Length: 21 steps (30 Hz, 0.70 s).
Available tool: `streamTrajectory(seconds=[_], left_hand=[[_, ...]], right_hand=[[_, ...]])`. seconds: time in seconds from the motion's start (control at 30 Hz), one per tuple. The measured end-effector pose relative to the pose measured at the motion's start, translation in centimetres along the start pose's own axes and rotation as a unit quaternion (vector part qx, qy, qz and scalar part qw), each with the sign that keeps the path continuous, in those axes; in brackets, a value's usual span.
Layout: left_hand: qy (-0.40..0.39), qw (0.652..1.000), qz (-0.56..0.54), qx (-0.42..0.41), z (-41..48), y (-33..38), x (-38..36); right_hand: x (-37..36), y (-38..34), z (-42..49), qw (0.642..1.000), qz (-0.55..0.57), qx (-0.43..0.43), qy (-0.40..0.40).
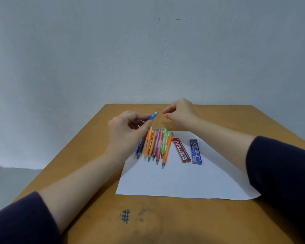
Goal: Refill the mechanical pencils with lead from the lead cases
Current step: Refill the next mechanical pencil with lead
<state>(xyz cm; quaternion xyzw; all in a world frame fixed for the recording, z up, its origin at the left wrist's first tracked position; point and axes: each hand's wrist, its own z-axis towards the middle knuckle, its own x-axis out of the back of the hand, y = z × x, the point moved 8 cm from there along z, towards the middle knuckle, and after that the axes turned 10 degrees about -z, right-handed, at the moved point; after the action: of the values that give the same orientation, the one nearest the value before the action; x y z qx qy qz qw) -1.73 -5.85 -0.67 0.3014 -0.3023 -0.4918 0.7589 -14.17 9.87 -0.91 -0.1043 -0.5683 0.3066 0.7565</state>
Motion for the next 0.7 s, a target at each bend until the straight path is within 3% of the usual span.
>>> streamTrajectory(seconds=[0.4,0.7], left_hand=[[-0.008,1.0,0.017,-0.016,0.3,-0.4,0.2],[-0.013,0.999,0.022,-0.021,0.4,-0.5,0.2]], right_hand=[[-3.9,2.7,4.9,0.989,-0.105,-0.082,-0.059],[-4.4,2.5,5.1,0.987,-0.124,-0.072,-0.078]])
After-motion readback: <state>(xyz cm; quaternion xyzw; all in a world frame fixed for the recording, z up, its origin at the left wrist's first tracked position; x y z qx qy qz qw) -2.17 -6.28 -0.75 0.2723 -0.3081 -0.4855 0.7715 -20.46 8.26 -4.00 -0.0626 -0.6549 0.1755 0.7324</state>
